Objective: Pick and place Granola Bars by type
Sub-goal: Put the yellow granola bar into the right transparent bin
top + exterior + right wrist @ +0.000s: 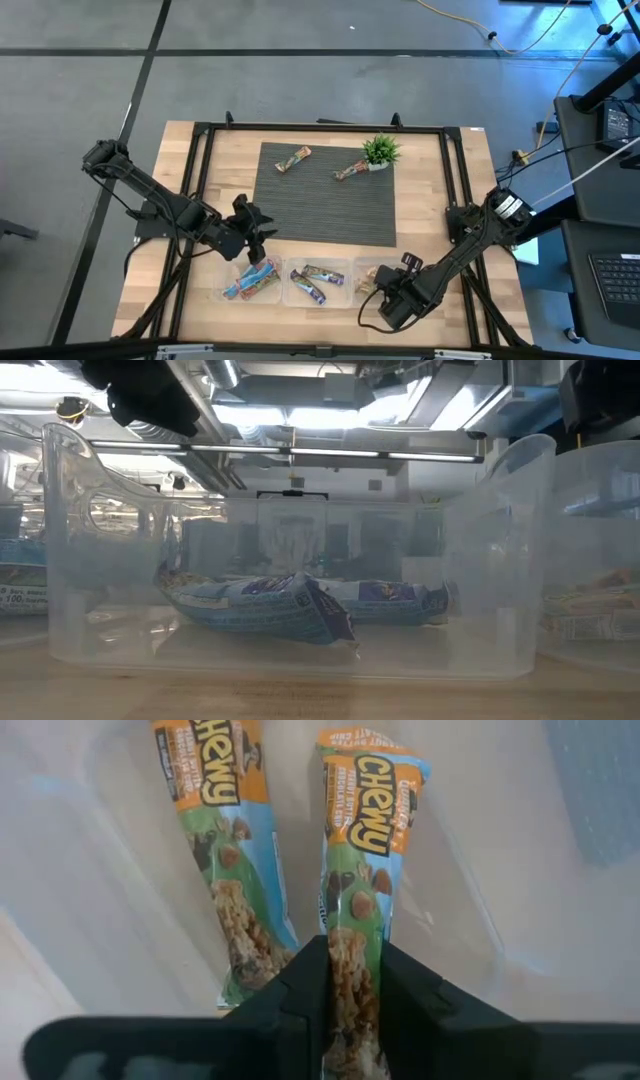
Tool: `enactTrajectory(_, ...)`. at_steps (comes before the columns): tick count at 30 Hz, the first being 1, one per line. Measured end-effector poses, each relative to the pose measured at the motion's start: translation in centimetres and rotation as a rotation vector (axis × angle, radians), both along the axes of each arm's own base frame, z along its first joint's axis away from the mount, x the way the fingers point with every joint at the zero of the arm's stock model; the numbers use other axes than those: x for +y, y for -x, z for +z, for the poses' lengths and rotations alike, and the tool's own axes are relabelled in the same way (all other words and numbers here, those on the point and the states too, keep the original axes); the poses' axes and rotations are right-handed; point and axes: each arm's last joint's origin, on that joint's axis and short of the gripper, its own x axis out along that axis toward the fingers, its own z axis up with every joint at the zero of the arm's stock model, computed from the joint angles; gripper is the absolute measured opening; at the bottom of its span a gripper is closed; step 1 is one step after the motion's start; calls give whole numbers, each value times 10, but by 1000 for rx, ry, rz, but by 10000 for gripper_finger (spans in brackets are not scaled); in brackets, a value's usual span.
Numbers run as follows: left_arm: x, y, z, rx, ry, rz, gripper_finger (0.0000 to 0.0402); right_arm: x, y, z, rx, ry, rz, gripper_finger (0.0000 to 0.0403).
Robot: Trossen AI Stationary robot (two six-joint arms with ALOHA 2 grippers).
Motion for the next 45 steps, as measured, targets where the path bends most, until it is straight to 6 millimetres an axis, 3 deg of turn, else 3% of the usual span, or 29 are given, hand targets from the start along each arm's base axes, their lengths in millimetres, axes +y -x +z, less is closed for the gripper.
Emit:
enactTrajectory(4,0,0,0,-5,-11,9,187,0,0,0,-2,-2,4,90)
enactTrajectory(9,2,-1,1,-9,-4,14,213,0,0,0,-1,-1,4,140)
enactTrajectory(12,16,-8,1,-8,46,70,216,0,0,1,13,1,29,166)
enactTrajectory(17,62,-23,12,56,171,39,213,0,-2,20,-32,-1,50,186)
enactTrajectory(26,172,-30,25,-13,136,139,216,-20,-9,57,-64,-4,-13,184)
enactTrajectory(29,205,-32,15,-14,166,139,216,-33,-16,66,-103,46,-51,184)
enactTrajectory(36,265,-48,-32,171,250,167,216,-76,-31,77,-155,197,-179,184)
enactTrajectory(45,307,-80,-66,508,294,182,212,-112,-48,77,-148,206,-311,184)
